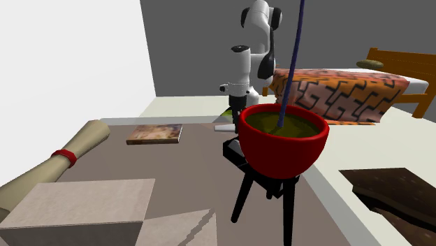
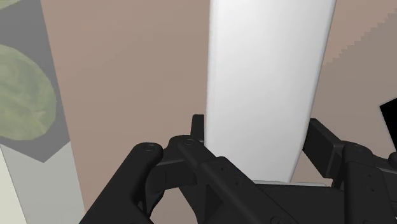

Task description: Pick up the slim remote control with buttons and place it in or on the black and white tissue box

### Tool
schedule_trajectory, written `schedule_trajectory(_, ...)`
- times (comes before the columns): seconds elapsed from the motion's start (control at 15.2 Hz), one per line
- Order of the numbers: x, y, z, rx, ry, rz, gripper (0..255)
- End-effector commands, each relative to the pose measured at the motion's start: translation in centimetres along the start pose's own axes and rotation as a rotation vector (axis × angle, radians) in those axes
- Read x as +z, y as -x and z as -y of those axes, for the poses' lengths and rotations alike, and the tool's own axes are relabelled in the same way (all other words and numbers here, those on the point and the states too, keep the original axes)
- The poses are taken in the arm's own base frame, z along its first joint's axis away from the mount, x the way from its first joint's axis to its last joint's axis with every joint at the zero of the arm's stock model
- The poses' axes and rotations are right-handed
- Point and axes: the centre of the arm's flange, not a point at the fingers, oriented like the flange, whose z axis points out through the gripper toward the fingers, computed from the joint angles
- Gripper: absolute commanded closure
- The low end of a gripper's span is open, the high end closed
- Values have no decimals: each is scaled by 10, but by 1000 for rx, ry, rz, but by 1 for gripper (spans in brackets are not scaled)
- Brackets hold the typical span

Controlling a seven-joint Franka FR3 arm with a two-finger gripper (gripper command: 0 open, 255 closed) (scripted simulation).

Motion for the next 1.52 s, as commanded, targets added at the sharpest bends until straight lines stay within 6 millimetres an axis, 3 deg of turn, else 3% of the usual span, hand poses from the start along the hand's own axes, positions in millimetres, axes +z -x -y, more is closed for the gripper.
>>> schedule_trajectory(0.0, -12, 1, 1, 0, 0, 0, 255)
schedule_trajectory(1.45, -129, 2, 0, 0, 0, 0, 255)
